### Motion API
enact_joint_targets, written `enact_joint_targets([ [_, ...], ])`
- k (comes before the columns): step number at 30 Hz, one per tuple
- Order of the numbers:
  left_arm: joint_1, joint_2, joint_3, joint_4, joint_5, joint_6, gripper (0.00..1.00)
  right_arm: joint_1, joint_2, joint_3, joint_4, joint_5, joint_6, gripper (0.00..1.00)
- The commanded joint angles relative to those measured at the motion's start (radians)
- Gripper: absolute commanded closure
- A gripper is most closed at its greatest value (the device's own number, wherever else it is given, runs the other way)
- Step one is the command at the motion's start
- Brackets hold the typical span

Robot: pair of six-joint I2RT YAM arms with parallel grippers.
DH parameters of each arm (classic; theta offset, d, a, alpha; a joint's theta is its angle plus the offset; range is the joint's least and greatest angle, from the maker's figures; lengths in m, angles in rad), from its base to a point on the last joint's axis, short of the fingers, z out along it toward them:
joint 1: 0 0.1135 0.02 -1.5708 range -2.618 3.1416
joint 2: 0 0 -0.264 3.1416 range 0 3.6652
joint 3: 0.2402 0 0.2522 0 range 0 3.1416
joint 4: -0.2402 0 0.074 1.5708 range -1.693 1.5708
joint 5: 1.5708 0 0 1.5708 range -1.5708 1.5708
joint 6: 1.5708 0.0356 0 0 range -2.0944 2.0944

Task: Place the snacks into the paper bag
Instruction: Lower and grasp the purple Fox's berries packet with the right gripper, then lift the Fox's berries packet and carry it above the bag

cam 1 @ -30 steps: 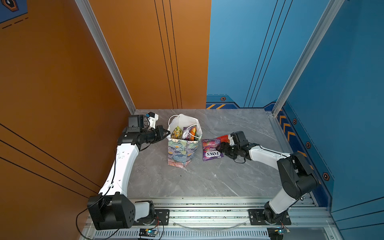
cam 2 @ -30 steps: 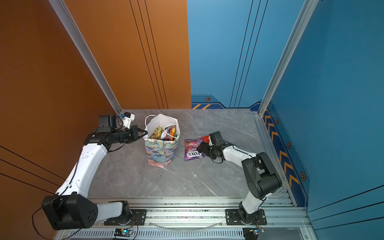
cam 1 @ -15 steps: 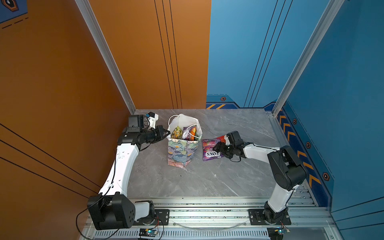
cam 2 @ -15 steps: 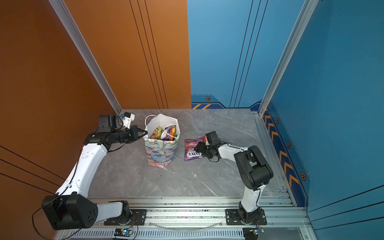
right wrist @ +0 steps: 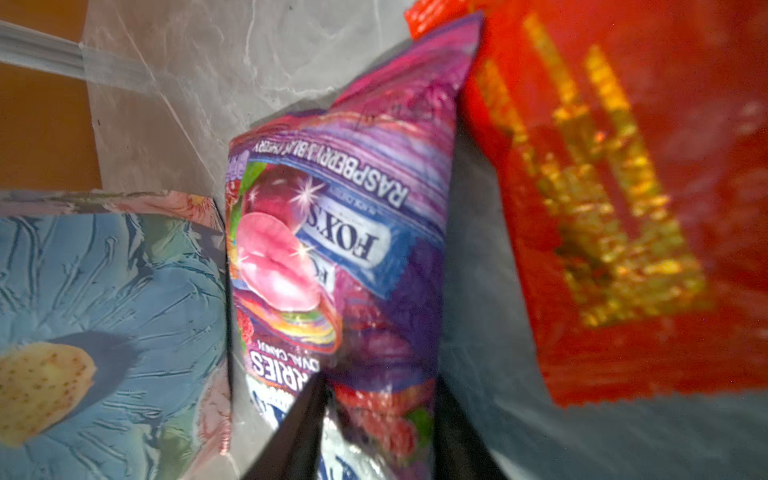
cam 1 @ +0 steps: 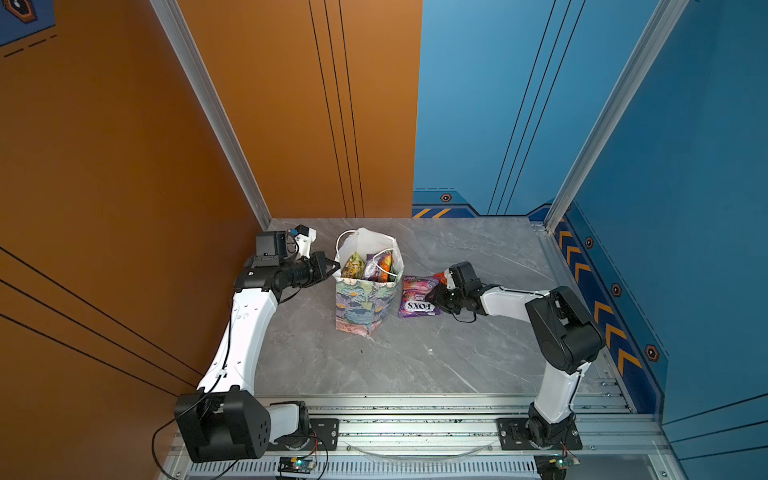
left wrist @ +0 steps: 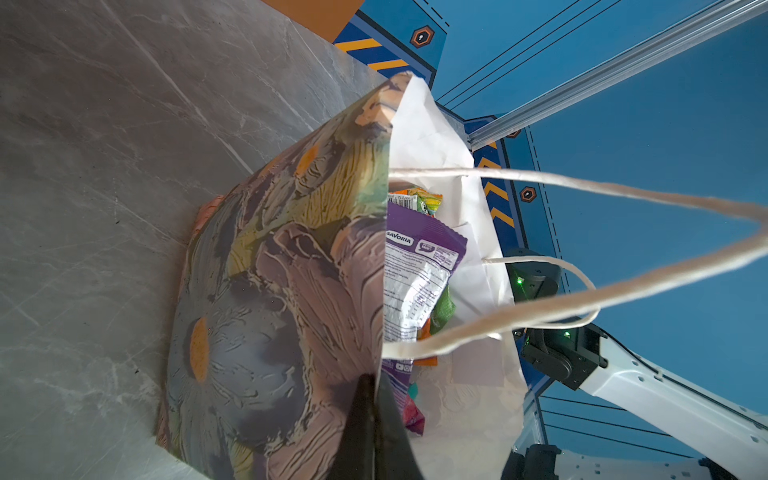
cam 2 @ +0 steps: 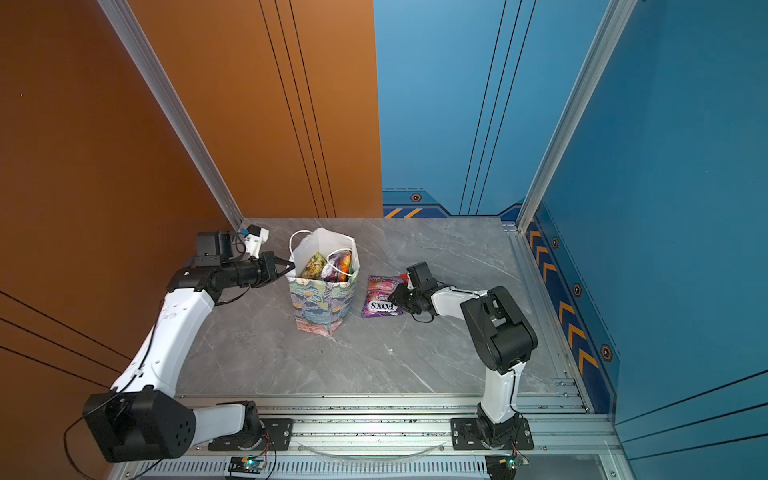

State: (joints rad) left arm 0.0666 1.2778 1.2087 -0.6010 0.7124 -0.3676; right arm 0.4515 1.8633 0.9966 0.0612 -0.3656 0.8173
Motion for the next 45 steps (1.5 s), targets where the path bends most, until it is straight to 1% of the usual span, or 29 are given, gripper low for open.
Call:
enact_joint_targets([
  [1,0.008,-0.016,-0.018,-0.003,0.022,-0.002,1.0,0.009,0.006,0.013,-0.015,0.019,0.003,0.8],
  [5,0.009,-0.016,-0.017,-0.003,0.026,-0.008,1.0,0.018,-0.028,0.021,-0.039,0.034,-0.014,0.99],
  [6,0.01,-0.016,-0.016,-0.002,0.026,-0.008,1.0,0.021,-0.041,0.024,-0.05,0.038,-0.018,1.0],
  [19,0.007,-0.029,-0.02,-0.003,0.031,-0.013,1.0,0.049,-0.232,0.019,-0.153,0.114,-0.031,1.0],
  [24,0.009,-0.032,-0.018,-0.003,0.032,-0.014,1.0,0.053,-0.342,0.013,-0.195,0.149,-0.025,1.0],
  [33,0.007,-0.028,-0.018,-0.001,0.03,-0.015,1.0,0.058,-0.524,0.116,-0.31,0.274,-0.068,1.0],
  [39,0.006,-0.018,-0.016,-0.003,0.03,-0.015,1.0,0.061,-0.558,0.226,-0.344,0.316,-0.105,1.0],
  [45,0.004,-0.014,-0.011,-0.003,0.03,-0.016,1.0,0.064,-0.537,0.308,-0.324,0.315,-0.118,1.0],
])
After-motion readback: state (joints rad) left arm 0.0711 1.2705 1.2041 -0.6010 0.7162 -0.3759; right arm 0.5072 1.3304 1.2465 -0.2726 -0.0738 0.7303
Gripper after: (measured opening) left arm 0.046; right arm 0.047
